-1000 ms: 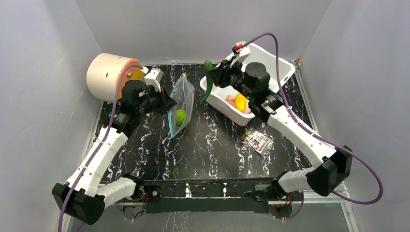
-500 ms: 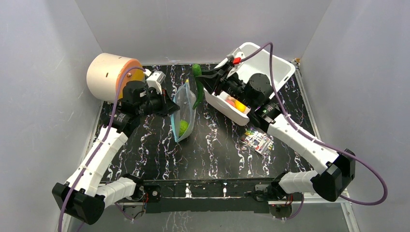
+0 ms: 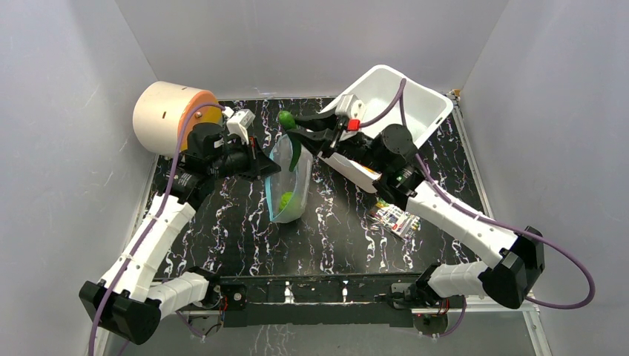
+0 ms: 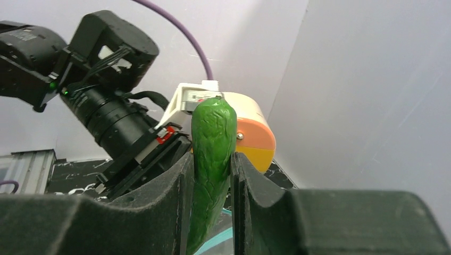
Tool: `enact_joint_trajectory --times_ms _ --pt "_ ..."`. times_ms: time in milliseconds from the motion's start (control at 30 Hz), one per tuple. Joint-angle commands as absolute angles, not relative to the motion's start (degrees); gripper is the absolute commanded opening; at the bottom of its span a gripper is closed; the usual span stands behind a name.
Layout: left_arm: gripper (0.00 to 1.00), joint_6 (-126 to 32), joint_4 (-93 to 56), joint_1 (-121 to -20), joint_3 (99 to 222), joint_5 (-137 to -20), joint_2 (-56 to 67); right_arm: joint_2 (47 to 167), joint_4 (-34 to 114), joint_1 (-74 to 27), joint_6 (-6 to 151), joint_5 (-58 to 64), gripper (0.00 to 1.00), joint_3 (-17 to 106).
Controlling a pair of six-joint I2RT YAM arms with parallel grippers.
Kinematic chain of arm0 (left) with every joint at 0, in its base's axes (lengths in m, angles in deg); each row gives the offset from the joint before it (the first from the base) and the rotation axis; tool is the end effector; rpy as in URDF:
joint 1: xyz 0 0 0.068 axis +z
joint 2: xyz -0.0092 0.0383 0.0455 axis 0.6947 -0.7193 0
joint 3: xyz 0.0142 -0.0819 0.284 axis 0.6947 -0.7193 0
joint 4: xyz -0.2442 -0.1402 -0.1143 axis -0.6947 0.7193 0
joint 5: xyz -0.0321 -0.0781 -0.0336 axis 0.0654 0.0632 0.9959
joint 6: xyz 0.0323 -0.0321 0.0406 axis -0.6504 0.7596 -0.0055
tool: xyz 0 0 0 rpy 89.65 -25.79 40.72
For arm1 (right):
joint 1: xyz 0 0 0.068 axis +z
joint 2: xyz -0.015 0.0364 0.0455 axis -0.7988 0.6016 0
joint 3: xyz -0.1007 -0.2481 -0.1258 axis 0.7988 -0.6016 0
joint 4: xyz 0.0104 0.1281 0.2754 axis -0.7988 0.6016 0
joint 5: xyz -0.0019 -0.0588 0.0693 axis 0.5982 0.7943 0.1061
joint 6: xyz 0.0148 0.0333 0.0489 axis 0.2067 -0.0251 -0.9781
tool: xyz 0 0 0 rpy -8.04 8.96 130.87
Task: Place the food in the zip-top bag and seal the zipper
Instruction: Place the fake vegetable in the zipper food storage bag.
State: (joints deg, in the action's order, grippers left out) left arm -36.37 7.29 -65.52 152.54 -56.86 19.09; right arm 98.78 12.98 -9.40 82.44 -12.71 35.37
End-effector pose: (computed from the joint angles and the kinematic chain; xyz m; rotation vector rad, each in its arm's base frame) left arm 0.2484 -0.1221 0.3994 0.3435 1.9906 -1.0025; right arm 0.2333 0.2470 0.4537 -0.8314 1.0019 0.8503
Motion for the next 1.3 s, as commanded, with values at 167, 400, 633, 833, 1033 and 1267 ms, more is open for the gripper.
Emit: enact_joint_trajectory --times_ms 167,400,633,833,1033,1267 --pt "0.0 -32.35 3.74 -65.71 151.59 -51.83 21.34 99.6 8.39 -6.71 92.38 -16.44 0.18 32.96" --pt "0.0 -33.22 3.51 -65.71 151.77 -51.28 22.3 100.8 10.7 -6.61 97.63 -19.77 0.19 29.96" --pt "0.0 -34.22 3.22 -65.71 152.11 -53.08 23.6 102.44 11.83 -6.61 95.06 -15.76 0.25 28.16" --pt "0.0 -34.9 1.96 -65.71 150.71 -54.07 23.86 104.68 13.04 -6.61 87.42 -6.94 0.36 29.67" --pt "0.0 -35.94 1.15 -65.71 148.61 -57.65 24.54 105.67 20.17 -6.61 83.0 -3.11 0.45 32.52" --pt "0.0 -38.76 1.14 -65.71 145.41 -62.02 25.61 104.08 24.59 -6.61 71.82 0.01 0.49 34.19"
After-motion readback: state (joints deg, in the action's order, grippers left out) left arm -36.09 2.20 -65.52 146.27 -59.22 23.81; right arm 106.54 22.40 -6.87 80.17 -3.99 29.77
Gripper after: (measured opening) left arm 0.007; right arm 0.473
